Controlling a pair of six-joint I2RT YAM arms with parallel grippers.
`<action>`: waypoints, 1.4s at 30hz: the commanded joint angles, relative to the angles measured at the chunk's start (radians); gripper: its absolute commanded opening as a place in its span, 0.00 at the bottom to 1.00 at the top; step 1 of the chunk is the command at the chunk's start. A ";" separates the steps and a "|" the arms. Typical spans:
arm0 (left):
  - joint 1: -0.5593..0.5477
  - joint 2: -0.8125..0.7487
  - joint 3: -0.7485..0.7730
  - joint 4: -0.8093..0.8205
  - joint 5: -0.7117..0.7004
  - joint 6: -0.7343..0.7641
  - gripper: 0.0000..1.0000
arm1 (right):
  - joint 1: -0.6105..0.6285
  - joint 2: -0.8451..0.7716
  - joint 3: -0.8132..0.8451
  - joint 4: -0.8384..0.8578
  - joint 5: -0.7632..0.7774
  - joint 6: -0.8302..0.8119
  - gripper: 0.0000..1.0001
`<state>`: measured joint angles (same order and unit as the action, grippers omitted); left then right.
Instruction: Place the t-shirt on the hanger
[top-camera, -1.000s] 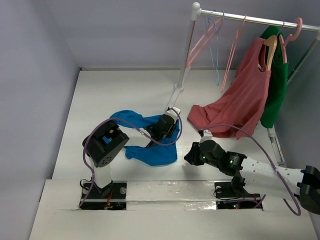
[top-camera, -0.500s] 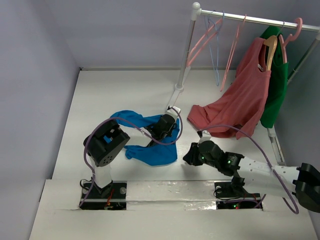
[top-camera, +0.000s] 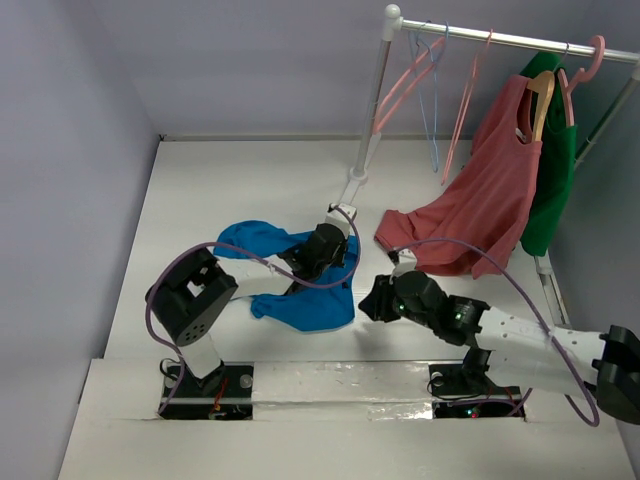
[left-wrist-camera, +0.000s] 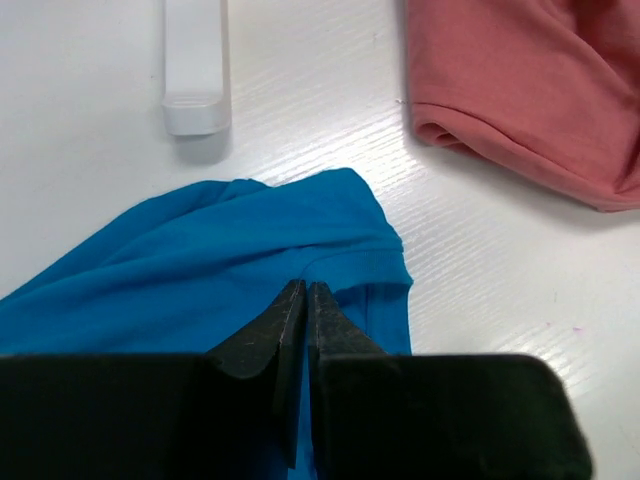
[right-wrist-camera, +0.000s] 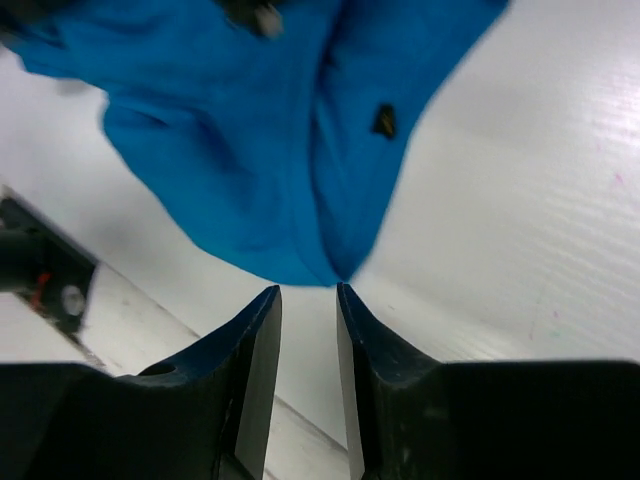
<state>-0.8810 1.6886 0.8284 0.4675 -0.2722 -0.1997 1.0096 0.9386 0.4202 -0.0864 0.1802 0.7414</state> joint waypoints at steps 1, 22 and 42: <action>0.011 -0.041 0.002 0.020 0.031 -0.032 0.00 | 0.007 -0.067 0.120 -0.053 0.025 -0.094 0.33; 0.030 -0.222 -0.078 0.048 0.125 -0.135 0.00 | -0.493 0.141 0.967 -0.188 0.334 -0.583 0.37; 0.060 -0.348 -0.187 0.141 0.237 -0.144 0.00 | -0.822 0.692 1.554 -0.424 0.130 -0.609 0.49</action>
<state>-0.8227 1.3846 0.6525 0.5415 -0.0708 -0.3302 0.1955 1.6337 1.9190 -0.4976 0.3218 0.1528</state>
